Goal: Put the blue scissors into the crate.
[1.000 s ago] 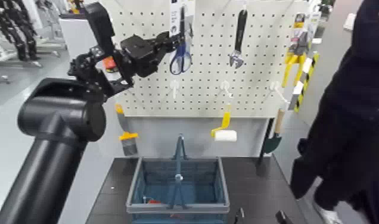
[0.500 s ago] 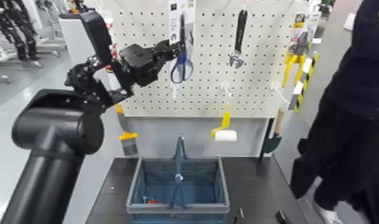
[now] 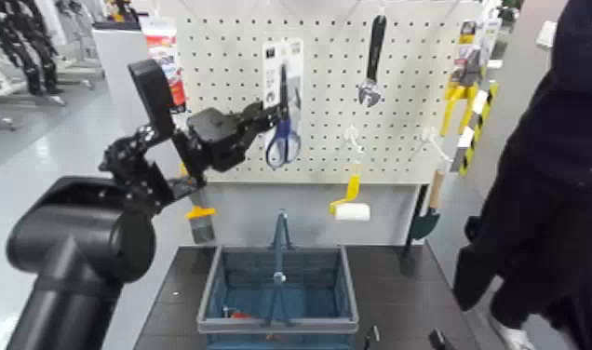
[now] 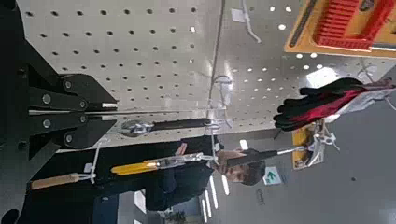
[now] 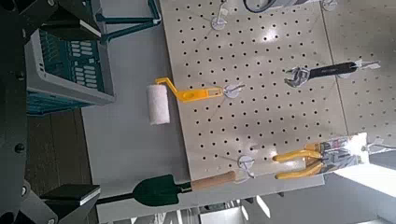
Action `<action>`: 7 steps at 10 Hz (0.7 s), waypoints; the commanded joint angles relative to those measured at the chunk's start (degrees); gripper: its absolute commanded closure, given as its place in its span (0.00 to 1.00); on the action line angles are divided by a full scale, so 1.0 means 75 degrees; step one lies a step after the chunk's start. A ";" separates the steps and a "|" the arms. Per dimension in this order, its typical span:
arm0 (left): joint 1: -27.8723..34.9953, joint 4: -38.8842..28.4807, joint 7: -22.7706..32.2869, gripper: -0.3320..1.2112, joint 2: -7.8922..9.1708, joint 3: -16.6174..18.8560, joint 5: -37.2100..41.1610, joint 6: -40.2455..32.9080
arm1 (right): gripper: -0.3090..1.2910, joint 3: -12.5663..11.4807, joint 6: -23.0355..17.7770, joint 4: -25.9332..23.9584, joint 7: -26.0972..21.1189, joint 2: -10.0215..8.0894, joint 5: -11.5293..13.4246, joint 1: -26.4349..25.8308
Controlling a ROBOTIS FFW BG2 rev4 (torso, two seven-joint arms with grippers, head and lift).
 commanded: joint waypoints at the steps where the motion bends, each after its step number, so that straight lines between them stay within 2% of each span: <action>1: 0.0488 -0.0038 0.0065 0.99 0.0096 0.0048 0.0058 0.0289 | 0.28 0.0000 0.0012 -0.0011 -0.0001 -0.0004 0.0002 0.0000; 7: 0.1238 0.0279 0.0006 0.99 0.0236 0.0212 0.0000 0.0605 | 0.28 0.0012 0.0070 0.0001 0.0011 0.0008 0.0002 0.0000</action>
